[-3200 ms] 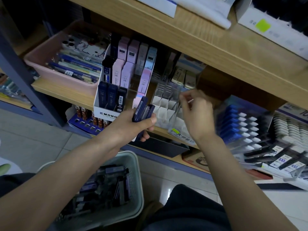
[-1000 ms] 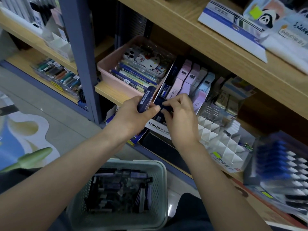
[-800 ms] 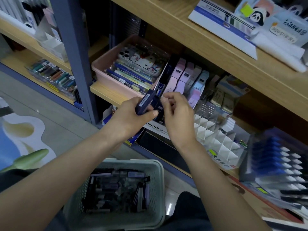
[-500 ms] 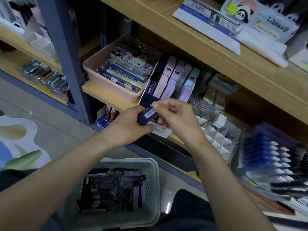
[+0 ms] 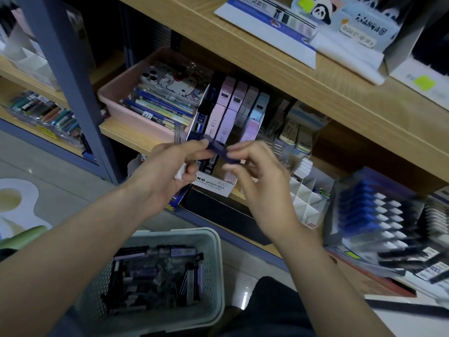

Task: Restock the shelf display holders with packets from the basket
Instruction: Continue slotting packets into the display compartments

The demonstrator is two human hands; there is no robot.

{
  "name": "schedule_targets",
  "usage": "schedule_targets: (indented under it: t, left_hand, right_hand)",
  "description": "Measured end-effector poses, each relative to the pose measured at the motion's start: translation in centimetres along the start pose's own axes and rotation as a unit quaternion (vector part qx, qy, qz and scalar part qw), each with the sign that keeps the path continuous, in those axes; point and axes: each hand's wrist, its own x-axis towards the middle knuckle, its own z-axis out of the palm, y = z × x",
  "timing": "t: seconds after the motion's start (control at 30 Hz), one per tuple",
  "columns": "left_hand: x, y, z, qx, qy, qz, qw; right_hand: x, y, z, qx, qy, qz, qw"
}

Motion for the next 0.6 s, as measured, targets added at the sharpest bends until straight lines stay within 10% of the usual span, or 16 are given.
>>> schedule_targets:
  t: [0.2, 0.43, 0.6]
  left_hand:
    - [0.0, -0.6, 0.2, 0.031, 0.009, 0.038, 0.999]
    - [-0.1, -1.1, -1.0, 0.282, -0.056, 0.073, 0.955]
    - [-0.2, -0.7, -1.8, 0.317, -0.01, 0.098, 0.943]
  right_hand:
    - [-0.9, 0.5, 0.1, -0.102, -0.068, -0.089, 0.988]
    - [0.6, -0.5, 0.6, 0.055, -0.033, 0.17, 0.983]
    - [1.8, -0.9, 1.9, 0.124, -0.025, 0.198, 0.972]
